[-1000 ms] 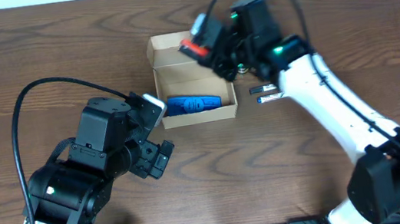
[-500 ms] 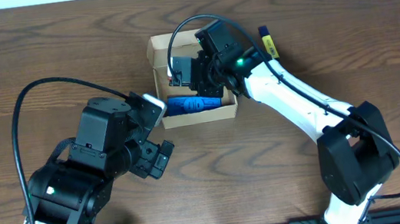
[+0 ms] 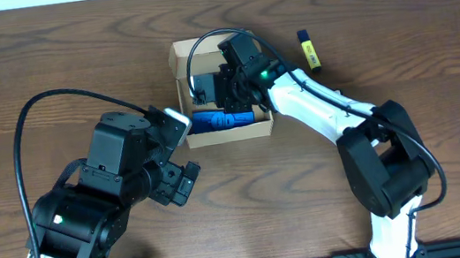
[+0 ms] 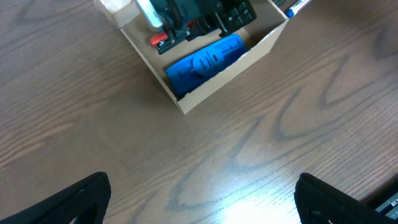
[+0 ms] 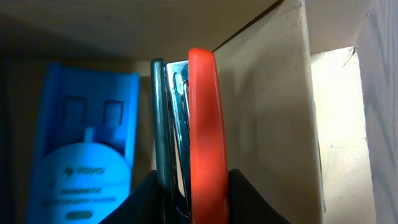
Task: Pack container
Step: 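Carry the red stapler with the right gripper into the box, then release the stapler and move the right gripper to the highlighter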
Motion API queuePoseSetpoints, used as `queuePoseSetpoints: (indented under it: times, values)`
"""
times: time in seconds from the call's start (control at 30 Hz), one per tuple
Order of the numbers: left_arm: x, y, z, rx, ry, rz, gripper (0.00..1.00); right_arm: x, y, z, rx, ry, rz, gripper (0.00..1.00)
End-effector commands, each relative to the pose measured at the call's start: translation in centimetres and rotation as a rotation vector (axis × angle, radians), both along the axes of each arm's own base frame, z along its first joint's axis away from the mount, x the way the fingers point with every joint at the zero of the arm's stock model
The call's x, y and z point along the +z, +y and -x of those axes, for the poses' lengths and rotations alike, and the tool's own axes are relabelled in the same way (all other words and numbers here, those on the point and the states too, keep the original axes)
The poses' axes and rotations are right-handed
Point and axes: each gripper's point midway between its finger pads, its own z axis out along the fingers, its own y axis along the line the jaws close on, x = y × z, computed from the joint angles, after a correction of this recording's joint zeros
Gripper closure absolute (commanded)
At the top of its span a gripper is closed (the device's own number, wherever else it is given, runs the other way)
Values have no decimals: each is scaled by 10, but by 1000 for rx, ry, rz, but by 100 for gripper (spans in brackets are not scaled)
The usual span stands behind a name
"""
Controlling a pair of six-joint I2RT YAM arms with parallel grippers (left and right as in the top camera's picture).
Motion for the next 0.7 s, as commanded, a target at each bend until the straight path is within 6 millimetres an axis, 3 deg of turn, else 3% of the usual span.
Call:
queuePoseSetpoints:
  times: [0.0,0.13,0.23,0.3,0.53,0.67]
  values:
    - [4,0,-1,8,-4,10,5,-5,4,-2,3,8,-10,99]
    - [4,0,-1,8,-4,10,5,-6,4,-1,-10,19,-14,92]
    - [4,0,-1,8,-4,10,5,-6,3,-1,-10,20,-13,66]
    - [4,0,-1,8,-4,10,5,-6,4,-1,-16,23,-17,55]
    - [4,0,-1,8,-4,10,5,2,7,-4,-78,38,-61,46]
    - [4,0,-1,8,-4,10,5,30,10,-2,-108,21,-106,46]
